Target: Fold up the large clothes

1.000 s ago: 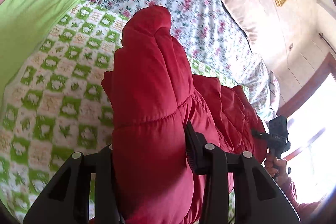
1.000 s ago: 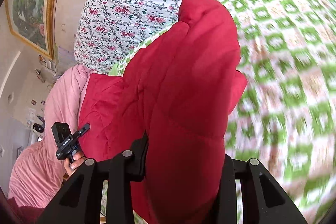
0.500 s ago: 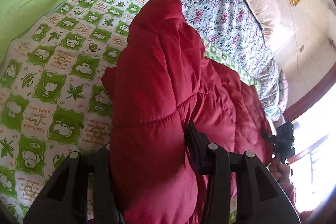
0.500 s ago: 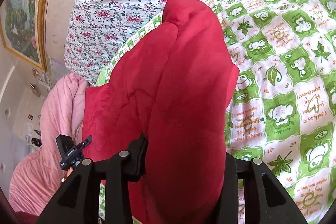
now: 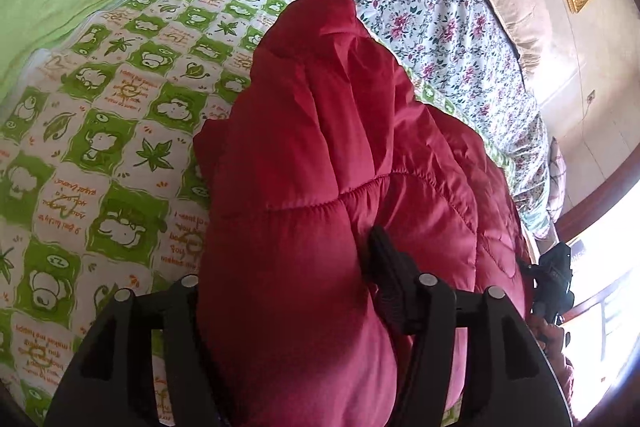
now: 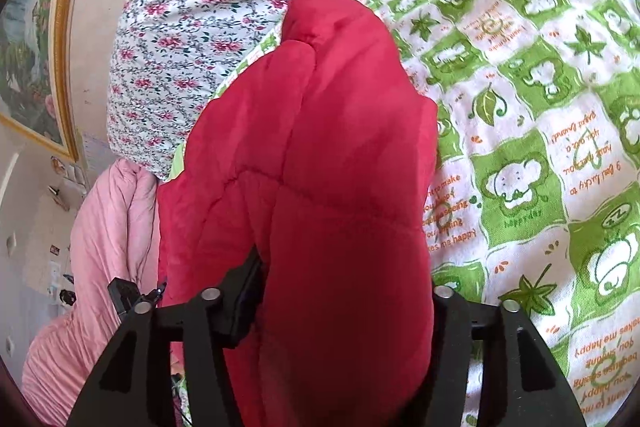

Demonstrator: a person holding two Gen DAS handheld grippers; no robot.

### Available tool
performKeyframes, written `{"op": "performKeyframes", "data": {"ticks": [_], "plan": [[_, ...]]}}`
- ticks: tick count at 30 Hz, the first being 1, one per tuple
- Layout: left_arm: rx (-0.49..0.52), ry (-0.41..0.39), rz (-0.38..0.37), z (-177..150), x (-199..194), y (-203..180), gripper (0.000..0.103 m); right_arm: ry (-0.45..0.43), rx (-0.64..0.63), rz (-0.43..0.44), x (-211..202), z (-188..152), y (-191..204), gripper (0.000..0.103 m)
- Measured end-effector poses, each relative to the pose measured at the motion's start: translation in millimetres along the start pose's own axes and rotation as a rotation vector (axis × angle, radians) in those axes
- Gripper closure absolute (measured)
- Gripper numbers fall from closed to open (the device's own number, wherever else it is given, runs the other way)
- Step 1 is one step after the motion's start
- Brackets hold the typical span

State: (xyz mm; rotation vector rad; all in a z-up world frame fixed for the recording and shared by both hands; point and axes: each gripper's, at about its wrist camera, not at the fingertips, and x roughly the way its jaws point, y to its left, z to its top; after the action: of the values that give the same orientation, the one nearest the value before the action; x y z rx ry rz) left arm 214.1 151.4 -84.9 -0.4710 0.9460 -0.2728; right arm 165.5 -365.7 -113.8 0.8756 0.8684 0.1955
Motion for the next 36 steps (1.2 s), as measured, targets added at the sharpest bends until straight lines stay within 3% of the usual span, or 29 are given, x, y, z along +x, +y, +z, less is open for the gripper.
{"op": "performKeyframes", "data": {"ticks": [4,9,16,20,27,30,34,36], "plan": [[-0.013,-0.007,0.027,0,-5,-2,0.033,-0.006,-0.009,-0.033,0,-1,3,0.03],[0.022,-0.047,0.092,-3,-22,-12,0.033,-0.027,-0.033,-0.106,-6,-4,11,0.019],[0.037,-0.146,0.202,0,-56,-18,0.03,-0.143,-0.126,-0.247,-29,-8,43,0.019],[0.077,-0.188,0.18,1,-71,-32,0.03,-0.233,-0.18,-0.298,-51,-12,58,0.019],[0.257,-0.127,0.11,-12,-50,-91,0.03,-0.279,-0.378,-0.367,-44,-26,109,0.022],[0.338,-0.085,0.084,-23,-35,-116,0.03,-0.237,-0.492,-0.387,-23,-36,133,0.035],[0.404,-0.007,0.033,-33,-8,-141,0.03,-0.145,-0.6,-0.374,19,-46,158,0.042],[0.455,0.028,0.087,-34,13,-149,0.03,-0.097,-0.643,-0.377,41,-47,166,0.042]]}}
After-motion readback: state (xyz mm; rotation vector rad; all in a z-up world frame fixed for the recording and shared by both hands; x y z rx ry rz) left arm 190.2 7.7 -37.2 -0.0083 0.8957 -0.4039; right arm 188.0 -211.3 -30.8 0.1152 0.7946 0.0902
